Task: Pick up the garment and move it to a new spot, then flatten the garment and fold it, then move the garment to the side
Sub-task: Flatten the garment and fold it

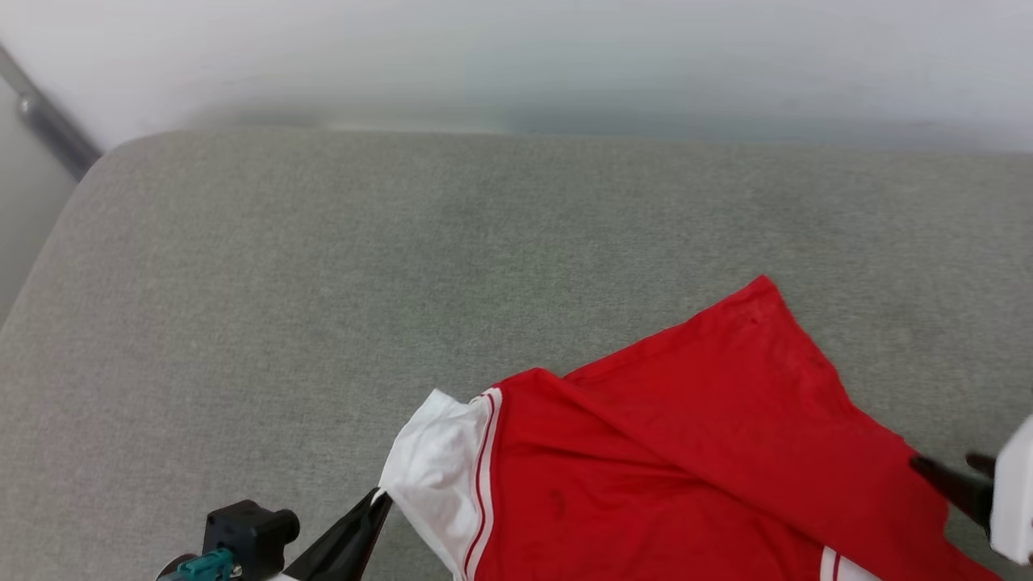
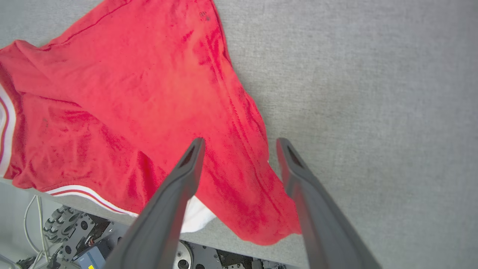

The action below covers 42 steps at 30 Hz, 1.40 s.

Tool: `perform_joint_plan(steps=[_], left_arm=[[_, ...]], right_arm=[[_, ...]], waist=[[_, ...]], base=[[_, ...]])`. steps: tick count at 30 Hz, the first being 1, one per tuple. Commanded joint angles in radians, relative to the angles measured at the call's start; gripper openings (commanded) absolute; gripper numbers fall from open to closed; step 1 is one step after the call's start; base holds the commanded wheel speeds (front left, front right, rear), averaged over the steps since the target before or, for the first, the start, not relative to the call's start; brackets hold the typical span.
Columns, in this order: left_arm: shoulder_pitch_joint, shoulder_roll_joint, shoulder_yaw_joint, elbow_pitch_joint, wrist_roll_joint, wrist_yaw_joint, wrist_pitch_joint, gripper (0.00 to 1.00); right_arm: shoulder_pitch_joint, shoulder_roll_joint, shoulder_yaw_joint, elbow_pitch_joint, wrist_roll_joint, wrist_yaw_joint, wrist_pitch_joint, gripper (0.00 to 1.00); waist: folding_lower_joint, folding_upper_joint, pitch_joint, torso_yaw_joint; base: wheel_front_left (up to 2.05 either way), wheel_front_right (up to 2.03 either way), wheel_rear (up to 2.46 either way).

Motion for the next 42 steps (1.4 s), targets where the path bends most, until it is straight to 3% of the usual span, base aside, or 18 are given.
perform_joint_plan(steps=[1, 7, 17, 23, 31, 32, 33, 34, 42], left_arm=[[-0.018, 0.0, 0.0, -0.009, 0.01, -0.004, 0.004, 0.0], [-0.066, -0.008, -0.02, -0.054, 0.042, -0.018, 0.019, 0.0], [-0.152, -0.05, -0.053, -0.074, 0.075, -0.053, 0.039, 0.0], [-0.187, -0.082, -0.074, -0.057, 0.082, -0.077, 0.042, 0.0], [-0.201, -0.107, -0.091, -0.03, 0.084, -0.089, 0.033, 0.0], [-0.202, -0.109, -0.092, -0.027, 0.084, -0.09, 0.033, 0.0], [-0.202, -0.111, -0.093, -0.025, 0.083, -0.09, 0.034, 0.0], [-0.202, -0.111, -0.093, -0.021, 0.081, -0.09, 0.034, 0.0], [-0.192, -0.086, -0.076, -0.011, 0.074, -0.073, 0.038, 0.0]], right_arm=[[-0.042, -0.004, 0.019, -0.024, 0.002, 0.0, 0.017, 1.0], [-0.234, 0.004, 0.099, -0.047, -0.055, 0.0, 0.104, 1.0], [-0.509, 0.007, 0.158, 0.21, -0.189, 0.0, 0.132, 1.0], [-0.547, -0.03, 0.192, 0.329, -0.241, 0.0, 0.121, 1.0], [-0.457, -0.056, 0.229, 0.436, -0.254, -0.001, 0.125, 1.0], [-0.444, -0.059, 0.233, 0.444, -0.252, -0.001, 0.126, 0.83], [-0.435, -0.063, 0.234, 0.448, -0.252, -0.001, 0.12, 0.19], [-0.432, -0.066, 0.233, 0.45, -0.253, -0.001, 0.109, 0.0], [-0.498, -0.065, 0.234, 0.453, -0.228, -0.001, -0.006, 0.0]], waist=[[0.0001, 0.0, 0.025, 0.024], [0.0001, 0.0, 0.106, 0.094], [0.0001, 0.0, 0.226, 0.221], [0.0001, 0.0, 0.266, 0.275], [0.0001, 0.0, 0.283, 0.306], [0.0001, 0.0, 0.283, 0.306], [0.0001, 0.0, 0.281, 0.307], [0.0001, 0.0, 0.278, 0.306], [0.0001, 0.0, 0.196, 0.26]], base=[[0.0, 0.0, 0.0], [0.0, 0.0, 0.0], [0.0, 0.0, 0.0], [0.0, 0.0, 0.0], [0.0, 0.0, 0.0], [0.0, 0.0, 0.0], [0.0, 0.0, 0.0], [0.0, 0.0, 0.0], [0.0, 0.0, 0.0]])
